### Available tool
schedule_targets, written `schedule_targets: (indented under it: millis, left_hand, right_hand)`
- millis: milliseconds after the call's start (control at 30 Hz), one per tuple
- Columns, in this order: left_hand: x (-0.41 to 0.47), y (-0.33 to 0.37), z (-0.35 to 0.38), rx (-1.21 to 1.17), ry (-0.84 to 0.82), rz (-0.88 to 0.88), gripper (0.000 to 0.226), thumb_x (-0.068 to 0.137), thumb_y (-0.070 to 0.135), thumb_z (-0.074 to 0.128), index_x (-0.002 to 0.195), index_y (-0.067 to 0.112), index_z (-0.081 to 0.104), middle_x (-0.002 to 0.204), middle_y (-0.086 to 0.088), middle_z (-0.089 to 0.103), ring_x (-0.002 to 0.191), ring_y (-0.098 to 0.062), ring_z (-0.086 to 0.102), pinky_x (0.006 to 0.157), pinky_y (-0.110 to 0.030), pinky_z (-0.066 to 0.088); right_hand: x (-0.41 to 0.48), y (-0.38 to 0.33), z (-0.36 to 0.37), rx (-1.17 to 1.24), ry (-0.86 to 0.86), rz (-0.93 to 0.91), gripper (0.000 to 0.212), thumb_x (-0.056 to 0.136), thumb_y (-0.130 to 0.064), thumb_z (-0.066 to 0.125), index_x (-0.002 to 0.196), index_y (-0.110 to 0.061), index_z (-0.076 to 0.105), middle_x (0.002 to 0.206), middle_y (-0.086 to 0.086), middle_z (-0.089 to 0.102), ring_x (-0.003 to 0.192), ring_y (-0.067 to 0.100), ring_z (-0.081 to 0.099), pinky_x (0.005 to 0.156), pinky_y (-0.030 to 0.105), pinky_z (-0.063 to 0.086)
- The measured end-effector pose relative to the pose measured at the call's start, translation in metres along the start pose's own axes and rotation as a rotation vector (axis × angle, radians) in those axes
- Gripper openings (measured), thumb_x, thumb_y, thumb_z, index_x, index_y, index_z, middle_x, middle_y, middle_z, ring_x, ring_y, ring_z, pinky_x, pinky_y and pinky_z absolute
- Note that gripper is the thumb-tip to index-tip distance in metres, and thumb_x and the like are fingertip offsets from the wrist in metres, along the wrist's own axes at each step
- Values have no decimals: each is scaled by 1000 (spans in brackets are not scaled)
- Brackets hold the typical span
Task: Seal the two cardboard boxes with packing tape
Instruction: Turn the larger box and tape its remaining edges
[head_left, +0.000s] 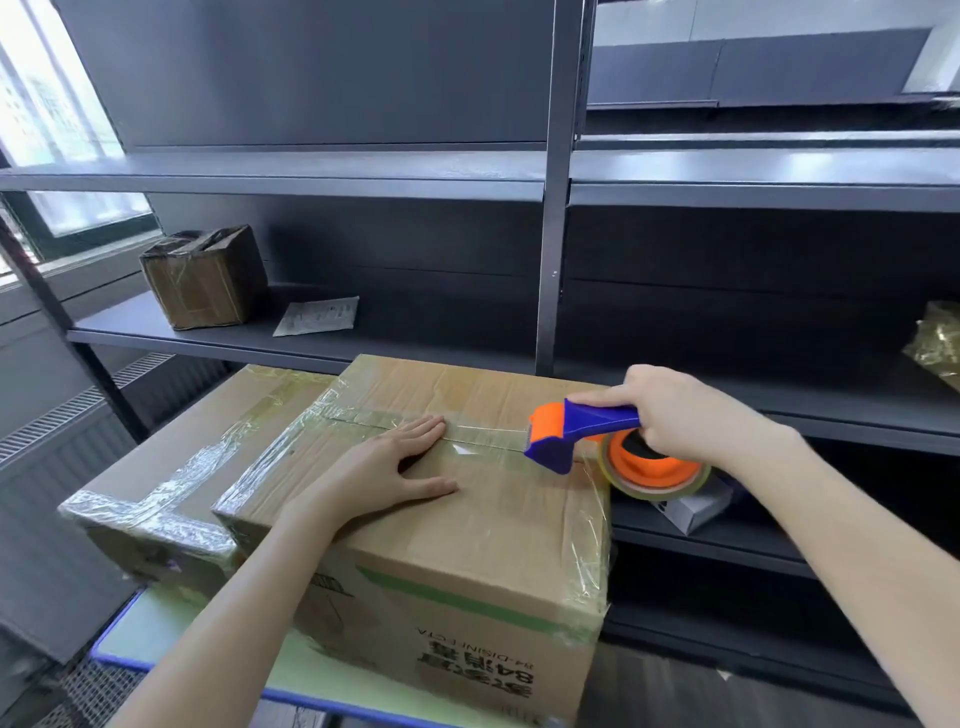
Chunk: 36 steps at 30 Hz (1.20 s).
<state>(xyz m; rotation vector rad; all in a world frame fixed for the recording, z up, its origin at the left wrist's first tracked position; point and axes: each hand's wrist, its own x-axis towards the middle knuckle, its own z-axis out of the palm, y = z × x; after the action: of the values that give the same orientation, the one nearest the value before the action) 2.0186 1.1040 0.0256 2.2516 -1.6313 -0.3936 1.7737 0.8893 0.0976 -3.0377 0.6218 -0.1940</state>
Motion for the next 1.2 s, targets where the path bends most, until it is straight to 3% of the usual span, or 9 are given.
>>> schedule_targets:
  millis: [167,300,467,567,700,833,933,1033,1200]
  left_hand:
    - [3,4,0,-25,18,-12,96,64,81,45,146,35,28,152,22,18,138,6,16,112,-22,14]
    - [6,28,8,226,51,0,97,72,82,26,150,25,16,156,15,10,142,-3,12,112,-25,16]
    - [27,103,35,136,-101,211,95,77,79,19,151,22,5,157,9,-1,142,-1,-3,110,-19,-2]
    - [30,121,52,267,-70,266,100,73,81,12,150,19,-2,157,5,-6,143,-5,-8,111,-19,-8]
    - [31,121,52,335,-71,210,96,81,78,24,150,16,-1,158,1,-4,144,-9,-6,113,-23,-6]
    - [38,148,66,422,-17,124,92,88,68,26,149,3,2,157,-14,1,145,-24,-2,118,-37,0]
    - [36,148,75,397,44,107,84,90,58,26,149,6,-2,158,-11,-4,145,-19,-8,116,-33,-5]
    - [36,142,75,391,42,113,84,90,59,28,150,8,-2,158,-7,-5,145,-14,-9,115,-29,-7]
    - [38,141,74,385,30,128,85,89,60,26,150,9,-3,158,-6,-7,144,-12,-10,115,-28,-7]
  right_hand:
    - [-38,42,-13,32,-37,127,75,84,-1,43,126,-63,35,85,-8,41,77,10,45,69,29,42]
    - [-45,35,0,-1,-25,111,72,87,-4,43,130,-61,31,89,-7,42,77,11,43,63,24,33]
    - [-44,39,2,-21,9,139,73,86,-4,45,131,-60,31,90,-6,42,80,14,43,65,26,35]
    - [-44,39,5,-39,8,143,70,88,-9,49,134,-58,29,93,-6,42,82,12,41,62,24,30]
    - [-47,38,12,-11,4,151,68,89,-12,52,137,-54,28,96,-6,41,83,10,39,64,23,28]
    - [-51,41,14,4,29,175,68,89,-11,49,137,-54,28,93,-6,38,78,9,35,64,24,27]
    - [-55,40,16,38,19,165,69,89,-10,50,136,-55,27,93,-7,36,79,9,35,61,22,28]
    - [-64,45,18,76,29,153,71,89,-5,49,135,-56,29,91,-6,38,83,12,41,67,25,38]
    - [-88,63,14,91,23,184,70,87,-9,55,133,-57,31,89,-8,38,73,2,36,62,19,26]
